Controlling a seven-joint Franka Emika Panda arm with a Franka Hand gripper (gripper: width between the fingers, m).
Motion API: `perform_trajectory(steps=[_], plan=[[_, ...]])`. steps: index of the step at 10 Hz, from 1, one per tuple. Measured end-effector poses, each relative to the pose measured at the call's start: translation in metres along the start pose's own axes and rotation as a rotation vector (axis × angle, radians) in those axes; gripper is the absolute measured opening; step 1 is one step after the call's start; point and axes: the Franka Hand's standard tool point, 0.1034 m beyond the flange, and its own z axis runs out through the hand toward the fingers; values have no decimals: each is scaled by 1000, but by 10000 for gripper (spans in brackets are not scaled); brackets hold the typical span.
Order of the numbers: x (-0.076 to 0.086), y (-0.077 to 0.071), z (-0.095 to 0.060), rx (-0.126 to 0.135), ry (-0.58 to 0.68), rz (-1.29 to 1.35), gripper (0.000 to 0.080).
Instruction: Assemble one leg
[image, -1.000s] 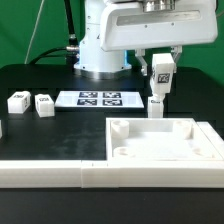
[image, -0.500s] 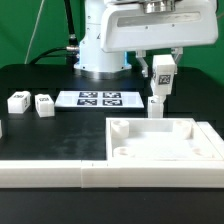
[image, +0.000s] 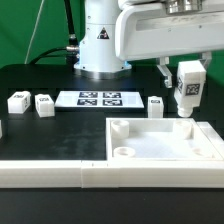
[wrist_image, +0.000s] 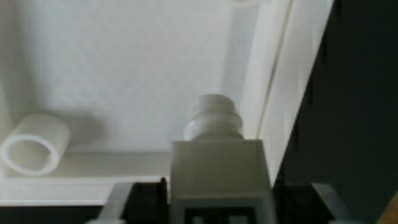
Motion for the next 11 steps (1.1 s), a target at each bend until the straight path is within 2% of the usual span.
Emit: perform_trajectory(steps=[5, 7, 8, 9, 11], plan=[[1, 2, 2, -7, 35, 2, 288], [11, 5, 10, -31, 178, -28, 288], [10, 3, 16, -24, 146, -29, 288], [18, 0, 17, -20, 150, -32, 288], [21, -4, 26, -16, 148, -36, 288]])
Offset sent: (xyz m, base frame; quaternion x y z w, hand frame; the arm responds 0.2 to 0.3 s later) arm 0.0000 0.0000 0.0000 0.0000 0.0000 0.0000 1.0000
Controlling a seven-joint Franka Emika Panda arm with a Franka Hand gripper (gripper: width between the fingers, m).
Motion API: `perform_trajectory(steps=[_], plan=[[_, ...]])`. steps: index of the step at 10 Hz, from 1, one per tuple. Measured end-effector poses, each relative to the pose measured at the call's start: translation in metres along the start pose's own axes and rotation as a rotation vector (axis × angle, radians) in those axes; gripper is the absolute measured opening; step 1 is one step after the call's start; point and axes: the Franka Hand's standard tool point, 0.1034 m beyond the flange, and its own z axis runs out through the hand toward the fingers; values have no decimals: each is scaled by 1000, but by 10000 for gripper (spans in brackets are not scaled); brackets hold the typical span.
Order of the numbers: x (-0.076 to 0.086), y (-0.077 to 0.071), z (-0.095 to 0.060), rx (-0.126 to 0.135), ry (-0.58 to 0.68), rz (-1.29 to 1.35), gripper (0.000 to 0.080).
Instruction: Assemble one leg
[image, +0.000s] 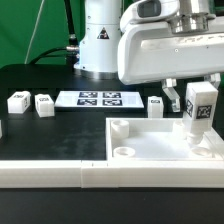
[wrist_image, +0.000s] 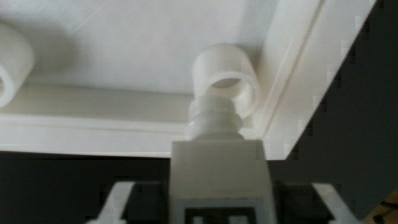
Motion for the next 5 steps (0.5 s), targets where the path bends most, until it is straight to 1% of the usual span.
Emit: perform_trajectory(steps=[2, 5], plan=[[-5, -2, 7, 1, -7, -2, 288], [-4, -7, 12, -1, 21, -10, 289]])
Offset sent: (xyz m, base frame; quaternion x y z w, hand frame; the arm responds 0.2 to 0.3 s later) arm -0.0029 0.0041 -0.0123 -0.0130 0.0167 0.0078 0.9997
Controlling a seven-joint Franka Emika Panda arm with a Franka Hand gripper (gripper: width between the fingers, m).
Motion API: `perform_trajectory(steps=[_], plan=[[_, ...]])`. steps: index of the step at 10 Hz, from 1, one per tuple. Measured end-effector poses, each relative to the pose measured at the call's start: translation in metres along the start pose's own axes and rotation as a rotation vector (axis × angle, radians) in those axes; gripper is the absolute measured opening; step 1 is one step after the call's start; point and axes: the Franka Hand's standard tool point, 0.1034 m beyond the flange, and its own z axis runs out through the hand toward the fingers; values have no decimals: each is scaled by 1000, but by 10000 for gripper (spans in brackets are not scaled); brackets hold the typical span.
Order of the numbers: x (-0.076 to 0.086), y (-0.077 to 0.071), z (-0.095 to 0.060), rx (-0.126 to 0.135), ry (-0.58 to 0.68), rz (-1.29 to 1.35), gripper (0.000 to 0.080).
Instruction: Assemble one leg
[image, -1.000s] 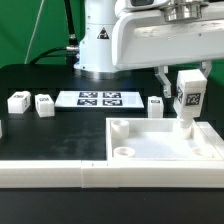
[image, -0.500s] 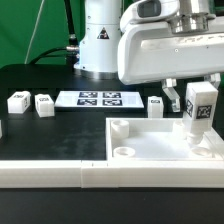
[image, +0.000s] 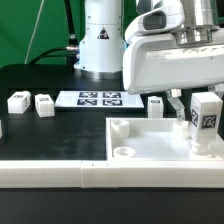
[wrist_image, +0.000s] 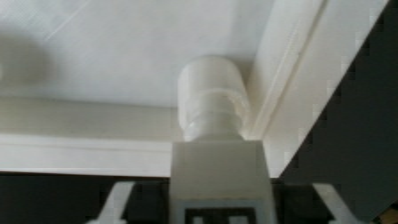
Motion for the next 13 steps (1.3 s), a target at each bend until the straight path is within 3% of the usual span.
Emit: perform_trajectory(steps=[4, 9, 10, 11, 12, 13], plan=[[-10, -3, 12, -2, -1, -6, 289], [-10, -1, 12, -12, 44, -7, 297], [-10, -1, 12, -12, 44, -7, 505], [-10, -1, 12, -12, 44, -7, 505], [-10, -1, 12, -12, 44, -7, 618], [-10, -1, 12, -12, 44, -7, 643]])
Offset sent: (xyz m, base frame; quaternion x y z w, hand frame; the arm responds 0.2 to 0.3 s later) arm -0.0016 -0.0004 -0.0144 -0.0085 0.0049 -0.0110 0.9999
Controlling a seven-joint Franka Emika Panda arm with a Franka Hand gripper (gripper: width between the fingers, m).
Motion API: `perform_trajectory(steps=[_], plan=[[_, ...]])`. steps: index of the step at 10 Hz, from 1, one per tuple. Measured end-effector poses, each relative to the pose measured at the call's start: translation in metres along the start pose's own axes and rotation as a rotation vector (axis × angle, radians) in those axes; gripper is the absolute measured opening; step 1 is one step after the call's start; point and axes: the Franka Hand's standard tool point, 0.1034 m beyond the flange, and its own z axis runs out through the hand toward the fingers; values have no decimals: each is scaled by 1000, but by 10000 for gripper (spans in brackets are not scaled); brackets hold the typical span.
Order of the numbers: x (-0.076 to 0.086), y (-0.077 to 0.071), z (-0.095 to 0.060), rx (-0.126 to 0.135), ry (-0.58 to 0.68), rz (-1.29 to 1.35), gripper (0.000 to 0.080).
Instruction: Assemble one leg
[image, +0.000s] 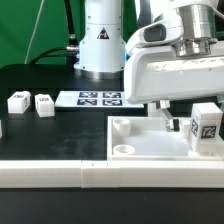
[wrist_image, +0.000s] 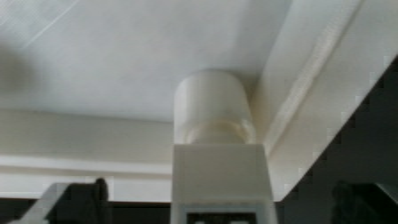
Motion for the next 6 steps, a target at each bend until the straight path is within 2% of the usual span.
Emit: perform_trajectory(steps=[3, 5, 6], plan=[[0, 0, 0, 0, 0, 0, 648], [16, 0, -14, 8, -23, 0, 649], [24, -1, -16, 12, -23, 0, 649]])
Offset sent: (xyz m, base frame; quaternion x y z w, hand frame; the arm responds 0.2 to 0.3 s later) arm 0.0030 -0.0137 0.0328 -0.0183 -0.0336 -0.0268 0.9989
